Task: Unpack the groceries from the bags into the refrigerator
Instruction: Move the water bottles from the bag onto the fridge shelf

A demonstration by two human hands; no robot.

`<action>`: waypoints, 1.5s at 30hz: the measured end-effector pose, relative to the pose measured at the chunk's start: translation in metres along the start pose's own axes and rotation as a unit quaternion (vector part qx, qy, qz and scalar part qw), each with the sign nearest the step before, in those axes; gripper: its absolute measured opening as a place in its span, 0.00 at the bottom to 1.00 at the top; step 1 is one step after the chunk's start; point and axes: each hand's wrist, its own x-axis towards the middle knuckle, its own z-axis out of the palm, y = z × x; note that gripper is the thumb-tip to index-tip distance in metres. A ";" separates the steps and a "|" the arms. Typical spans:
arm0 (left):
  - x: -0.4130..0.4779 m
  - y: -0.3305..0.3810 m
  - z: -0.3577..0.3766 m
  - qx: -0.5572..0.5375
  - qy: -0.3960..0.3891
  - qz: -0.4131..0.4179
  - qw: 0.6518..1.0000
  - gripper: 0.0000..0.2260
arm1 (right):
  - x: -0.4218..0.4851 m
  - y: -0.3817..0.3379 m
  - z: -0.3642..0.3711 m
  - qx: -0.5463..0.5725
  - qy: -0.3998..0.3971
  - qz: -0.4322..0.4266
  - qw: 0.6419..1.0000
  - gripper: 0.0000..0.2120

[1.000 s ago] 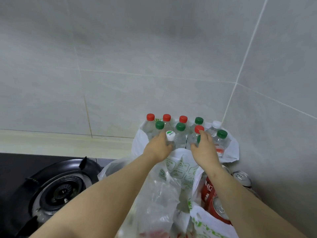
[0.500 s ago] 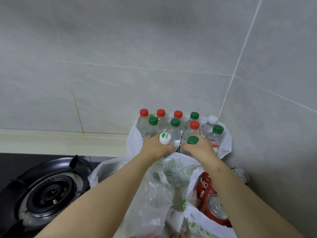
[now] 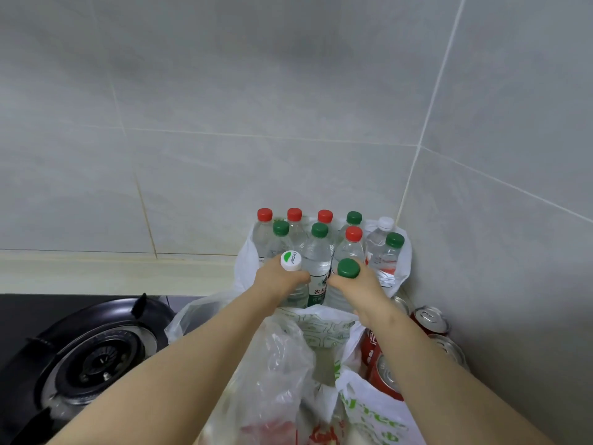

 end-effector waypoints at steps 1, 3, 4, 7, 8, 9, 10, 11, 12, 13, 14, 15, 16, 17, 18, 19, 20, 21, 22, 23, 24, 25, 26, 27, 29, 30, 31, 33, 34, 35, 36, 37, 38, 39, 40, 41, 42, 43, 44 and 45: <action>-0.004 0.003 -0.001 -0.008 0.008 0.009 1.000 0.09 | -0.004 -0.003 0.000 0.000 0.005 -0.010 1.000 0.08; -0.015 0.012 -0.006 -0.030 0.024 0.031 0.999 0.10 | -0.014 -0.014 -0.001 -0.006 0.013 -0.036 0.999 0.08; -0.022 0.019 -0.010 -0.043 0.035 0.043 0.998 0.10 | -0.020 -0.022 -0.001 -0.002 0.012 -0.048 0.999 0.08; -0.045 0.044 -0.023 -0.087 0.069 0.075 0.991 0.12 | -0.040 -0.050 -0.004 0.028 0.003 -0.071 0.997 0.09; -0.053 0.051 -0.028 -0.105 0.079 0.088 0.987 0.13 | -0.047 -0.058 -0.005 0.031 0.008 -0.089 0.996 0.09; -0.061 0.058 -0.034 -0.121 0.090 0.104 0.983 0.13 | -0.054 -0.066 -0.005 0.036 0.018 -0.113 0.993 0.09; -0.069 0.063 -0.039 -0.135 0.102 0.122 0.978 0.12 | -0.060 -0.073 -0.005 0.046 0.031 -0.138 0.989 0.08; -0.078 0.067 -0.044 -0.147 0.116 0.142 0.972 0.10 | -0.067 -0.079 -0.005 0.061 0.044 -0.161 0.984 0.08; -0.087 0.071 -0.049 -0.157 0.128 0.161 0.966 0.09 | -0.073 -0.085 -0.004 0.080 0.055 -0.180 0.979 0.10; -0.096 0.074 -0.054 -0.164 0.139 0.179 0.960 0.09 | -0.080 -0.089 -0.002 0.093 0.063 -0.199 0.973 0.11; -0.106 0.075 -0.058 -0.166 0.151 0.198 0.954 0.10 | -0.087 -0.095 0.000 0.100 0.068 -0.219 0.968 0.12; -0.115 0.075 -0.062 -0.164 0.165 0.214 0.949 0.10 | -0.094 -0.099 0.003 0.102 0.069 -0.240 0.963 0.14; -0.124 0.076 -0.066 -0.160 0.180 0.228 0.943 0.11 | -0.100 -0.103 0.007 0.103 0.069 -0.259 0.958 0.15; -0.132 0.075 -0.070 -0.156 0.197 0.241 0.938 0.12 | -0.106 -0.107 0.011 0.108 0.068 -0.275 0.953 0.15; -0.141 0.074 -0.074 -0.151 0.214 0.251 0.932 0.12 | -0.112 -0.110 0.015 0.113 0.064 -0.288 0.949 0.15; -0.148 0.073 -0.077 -0.145 0.231 0.261 0.926 0.12 | -0.117 -0.113 0.020 0.115 0.056 -0.303 0.944 0.15; -0.157 0.072 -0.080 -0.139 0.248 0.270 0.920 0.12 | -0.121 -0.115 0.025 0.113 0.049 -0.318 0.940 0.14; -0.164 0.070 -0.083 -0.131 0.265 0.277 0.914 0.12 | -0.125 -0.116 0.029 0.109 0.043 -0.333 0.936 0.13; -0.171 0.068 -0.087 -0.121 0.283 0.282 0.909 0.12 | -0.129 -0.118 0.033 0.107 0.038 -0.347 0.931 0.14; -0.178 0.066 -0.090 -0.112 0.301 0.283 0.904 0.12 | -0.133 -0.118 0.038 0.109 0.030 -0.360 0.926 0.15; -0.185 0.064 -0.094 -0.105 0.317 0.281 0.900 0.12 | -0.138 -0.119 0.042 0.116 0.017 -0.371 0.921 0.15; -0.192 0.061 -0.098 -0.098 0.335 0.278 0.895 0.12 | -0.143 -0.119 0.046 0.126 -0.002 -0.378 0.917 0.14; -0.199 0.059 -0.102 -0.090 0.354 0.272 0.890 0.12 | -0.149 -0.120 0.051 0.137 -0.024 -0.380 0.915 0.12; -0.206 0.057 -0.105 -0.081 0.375 0.267 0.884 0.12 | -0.154 -0.120 0.055 0.146 -0.047 -0.381 0.912 0.11; -0.223 0.053 -0.111 -0.061 0.419 0.256 0.869 0.13 | -0.162 -0.118 0.065 0.158 -0.094 -0.382 0.906 0.10; -0.232 0.050 -0.114 -0.048 0.442 0.248 0.861 0.13 | -0.167 -0.117 0.071 0.162 -0.117 -0.379 0.904 0.10; -0.241 0.047 -0.115 -0.037 0.461 0.240 0.853 0.13 | -0.173 -0.116 0.075 0.164 -0.138 -0.377 0.901 0.11; -0.262 0.039 -0.118 -0.019 0.507 0.222 0.833 0.13 | -0.186 -0.115 0.084 0.172 -0.186 -0.383 0.888 0.10; -0.273 0.034 -0.119 -0.015 0.529 0.213 0.821 0.14 | -0.195 -0.114 0.087 0.176 -0.207 -0.389 0.880 0.10; -0.285 0.029 -0.121 -0.014 0.550 0.205 0.810 0.14 | -0.204 -0.113 0.092 0.180 -0.229 -0.393 0.872 0.10; -0.298 0.023 -0.122 -0.015 0.569 0.196 0.798 0.14 | -0.214 -0.112 0.097 0.186 -0.254 -0.394 0.864 0.11; -0.313 0.016 -0.124 -0.012 0.589 0.187 0.786 0.15 | -0.225 -0.110 0.102 0.192 -0.281 -0.396 0.853 0.10; -0.328 0.011 -0.125 -0.004 0.609 0.178 0.773 0.15 | -0.237 -0.108 0.108 0.199 -0.309 -0.397 0.841 0.10; -0.345 0.005 -0.126 0.008 0.630 0.168 0.758 0.15 | -0.251 -0.106 0.115 0.204 -0.336 -0.396 0.830 0.10; -0.362 0.000 -0.127 0.022 0.651 0.155 0.743 0.15 | -0.266 -0.104 0.121 0.207 -0.362 -0.393 0.820 0.11; -0.379 -0.005 -0.128 0.035 0.671 0.141 0.727 0.14 | -0.281 -0.102 0.128 0.210 -0.390 -0.387 0.809 0.11; -0.397 -0.010 -0.129 0.048 0.690 0.126 0.711 0.13 | -0.296 -0.100 0.133 0.217 -0.420 -0.378 0.796 0.11; -0.416 -0.015 -0.130 0.062 0.708 0.111 0.695 0.13 | -0.312 -0.097 0.138 0.224 -0.452 -0.368 0.781 0.11; -0.434 -0.018 -0.129 0.078 0.725 0.095 0.678 0.14 | -0.328 -0.095 0.142 0.229 -0.483 -0.356 0.766 0.10; -0.454 -0.023 -0.127 0.089 0.741 0.076 0.662 0.15 | -0.345 -0.093 0.145 0.233 -0.513 -0.344 0.751 0.10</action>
